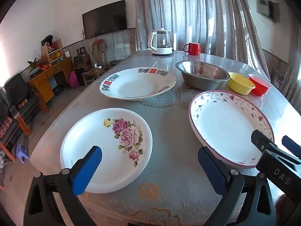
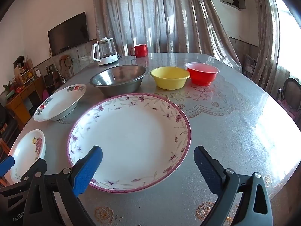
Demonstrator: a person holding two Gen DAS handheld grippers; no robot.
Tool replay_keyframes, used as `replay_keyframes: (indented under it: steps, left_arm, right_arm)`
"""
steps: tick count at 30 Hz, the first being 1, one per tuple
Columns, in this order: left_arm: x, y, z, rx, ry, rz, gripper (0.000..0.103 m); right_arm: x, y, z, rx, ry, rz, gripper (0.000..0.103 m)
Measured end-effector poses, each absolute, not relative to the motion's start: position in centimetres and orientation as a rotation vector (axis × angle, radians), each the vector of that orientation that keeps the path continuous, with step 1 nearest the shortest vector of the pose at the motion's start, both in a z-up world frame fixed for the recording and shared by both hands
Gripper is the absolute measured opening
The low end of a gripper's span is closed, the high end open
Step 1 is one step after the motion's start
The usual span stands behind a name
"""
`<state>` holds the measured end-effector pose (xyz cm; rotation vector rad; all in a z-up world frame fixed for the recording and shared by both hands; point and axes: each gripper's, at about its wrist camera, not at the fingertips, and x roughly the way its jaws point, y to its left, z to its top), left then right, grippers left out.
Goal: Organize plates and bowls
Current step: 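Move the right gripper to the rim of the purple-floral plate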
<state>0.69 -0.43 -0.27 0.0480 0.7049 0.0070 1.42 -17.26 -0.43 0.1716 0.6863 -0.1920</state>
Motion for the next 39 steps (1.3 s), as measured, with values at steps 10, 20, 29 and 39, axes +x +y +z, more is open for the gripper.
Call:
replay_keyframes:
  steps: [10, 20, 29, 39]
  left_arm:
    - [0.6, -1.1, -0.3, 0.065, 0.703, -0.004, 0.102]
    - [0.6, -1.6, -0.4, 0.073, 0.711, -0.027, 0.102]
    - [0.8, -1.8, -0.4, 0.081, 0.713, -0.030, 0.102]
    - [1.1, -2.2, -0.2, 0.060, 0.730, -0.073, 0.103]
  right_arm:
    - [1.4, -18.1, -0.5, 0.183, 0.682, -0.197, 0.099]
    - [1.5, -17.9, -0.5, 0.146, 0.678, -0.228, 0.099]
    - [1.4, -18.2, -0.6, 0.141, 0.673, -0.232, 0.099]
    - [1.5, -19.0, -0.7, 0.144, 0.674, -0.247, 0.099]
